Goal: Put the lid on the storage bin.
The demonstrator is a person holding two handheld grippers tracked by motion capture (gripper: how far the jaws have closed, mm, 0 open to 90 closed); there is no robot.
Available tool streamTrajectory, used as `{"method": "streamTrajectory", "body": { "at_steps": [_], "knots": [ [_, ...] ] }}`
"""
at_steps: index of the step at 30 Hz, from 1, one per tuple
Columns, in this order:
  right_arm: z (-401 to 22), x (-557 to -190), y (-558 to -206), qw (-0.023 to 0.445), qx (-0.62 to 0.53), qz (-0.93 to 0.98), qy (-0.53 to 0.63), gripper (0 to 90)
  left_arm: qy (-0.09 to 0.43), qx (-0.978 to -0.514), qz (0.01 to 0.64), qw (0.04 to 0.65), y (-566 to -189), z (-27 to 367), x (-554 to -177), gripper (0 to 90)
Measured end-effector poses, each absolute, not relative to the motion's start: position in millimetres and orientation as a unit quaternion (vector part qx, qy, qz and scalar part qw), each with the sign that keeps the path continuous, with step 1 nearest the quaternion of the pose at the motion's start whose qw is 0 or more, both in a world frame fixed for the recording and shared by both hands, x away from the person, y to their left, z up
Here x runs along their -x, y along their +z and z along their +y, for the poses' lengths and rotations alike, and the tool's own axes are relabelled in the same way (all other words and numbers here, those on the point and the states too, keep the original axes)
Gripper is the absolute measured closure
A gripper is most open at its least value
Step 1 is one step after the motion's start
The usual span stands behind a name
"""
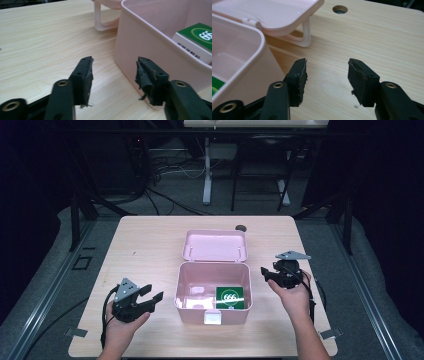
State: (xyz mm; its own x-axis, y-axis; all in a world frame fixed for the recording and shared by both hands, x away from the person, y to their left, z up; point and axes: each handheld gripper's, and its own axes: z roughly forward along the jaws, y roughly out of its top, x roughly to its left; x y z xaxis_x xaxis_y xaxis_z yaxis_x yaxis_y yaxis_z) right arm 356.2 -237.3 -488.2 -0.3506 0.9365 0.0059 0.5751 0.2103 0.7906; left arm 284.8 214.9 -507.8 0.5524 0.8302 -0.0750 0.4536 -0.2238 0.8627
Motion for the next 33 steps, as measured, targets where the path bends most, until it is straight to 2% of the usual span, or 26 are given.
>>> {"method": "streamTrajectory", "body": {
  "at_steps": [5, 9, 16, 18, 33],
  "knots": [
    [-236.0, -354.3, -489.3, 0.274, -0.511, 0.748, 0.322, 50.7, 0.202, -0.753, 0.426, 0.459, -507.2, 214.0, -285.4, 50.0],
    [-235.3, -353.7, -490.0, 0.298, -0.505, 0.747, 0.315, 51.2, 0.207, -0.754, 0.423, 0.457, -505.7, 212.7, -284.9, 47.7],
    [-236.7, -351.6, -486.2, 0.274, -0.509, 0.739, 0.347, 56.7, 0.194, -0.751, 0.424, 0.467, -504.2, 213.7, -282.2, 49.8],
    [-236.7, -351.5, -484.4, 0.262, -0.511, 0.74, 0.351, 58.2, 0.19, -0.754, 0.42, 0.468, -504.0, 213.2, -281.5, 53.3],
    [-223.2, -362.4, -468.8, 0.201, -0.505, 0.75, 0.377, 63.6, 0.179, -0.764, 0.397, 0.477, -486.1, 198.6, -275.7, 61.2]
  ]
}}
